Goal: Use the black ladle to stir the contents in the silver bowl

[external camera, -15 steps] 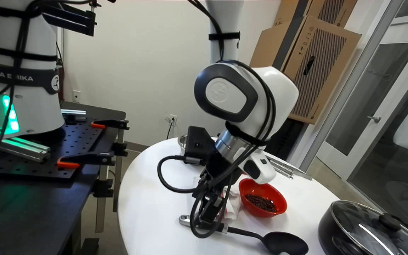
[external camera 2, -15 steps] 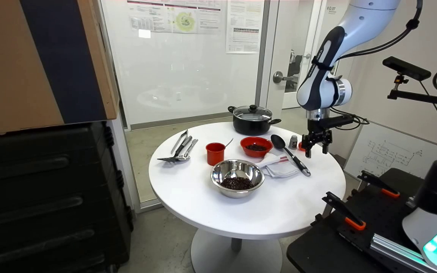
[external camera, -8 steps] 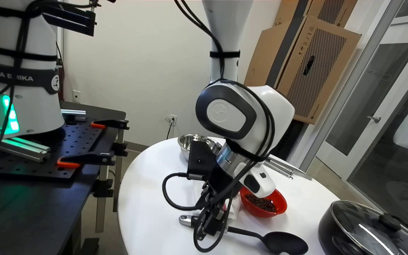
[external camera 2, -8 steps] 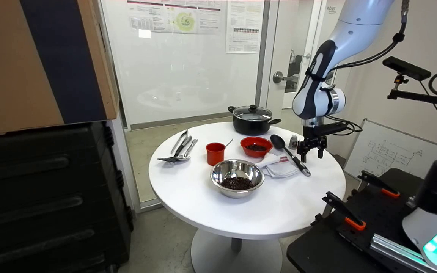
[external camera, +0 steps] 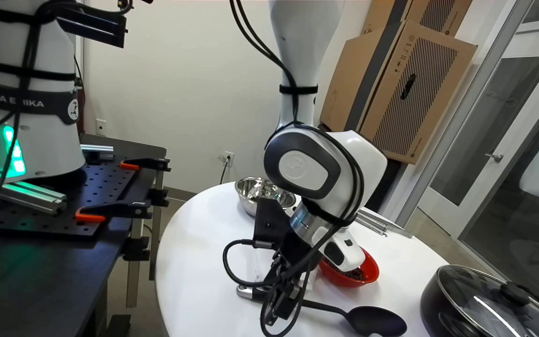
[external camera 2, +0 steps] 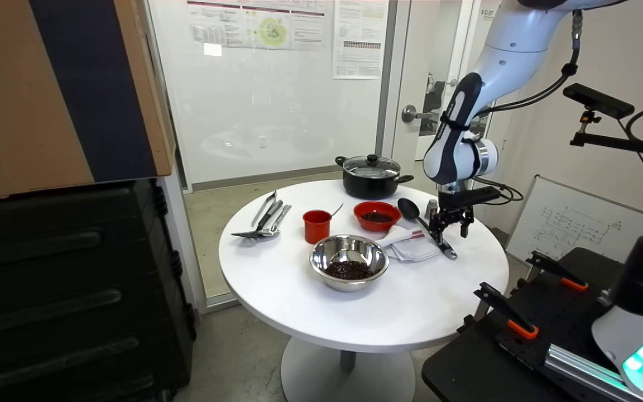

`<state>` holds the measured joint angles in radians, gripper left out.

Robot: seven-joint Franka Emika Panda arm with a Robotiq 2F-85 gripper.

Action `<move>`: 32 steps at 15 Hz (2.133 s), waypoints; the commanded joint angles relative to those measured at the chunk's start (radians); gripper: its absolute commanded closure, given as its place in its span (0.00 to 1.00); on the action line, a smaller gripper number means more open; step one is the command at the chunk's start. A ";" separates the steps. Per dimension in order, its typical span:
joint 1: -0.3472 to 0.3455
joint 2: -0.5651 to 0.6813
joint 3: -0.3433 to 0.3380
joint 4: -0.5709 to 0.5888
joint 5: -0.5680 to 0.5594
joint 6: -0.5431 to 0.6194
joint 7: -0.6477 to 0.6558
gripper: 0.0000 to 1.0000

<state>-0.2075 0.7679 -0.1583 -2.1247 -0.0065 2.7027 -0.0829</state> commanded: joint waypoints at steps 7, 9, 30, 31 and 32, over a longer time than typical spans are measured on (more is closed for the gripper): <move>0.044 0.059 -0.013 0.043 -0.012 0.022 0.062 0.06; 0.046 0.063 -0.014 0.046 -0.009 0.020 0.068 0.16; -0.014 -0.129 0.021 -0.065 0.005 0.016 0.008 0.92; -0.016 -0.169 0.021 -0.090 -0.003 0.014 -0.008 0.92; -0.008 -0.209 0.013 -0.116 -0.017 0.014 -0.021 0.92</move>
<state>-0.2008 0.7037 -0.1538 -2.1308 -0.0052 2.7068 -0.0491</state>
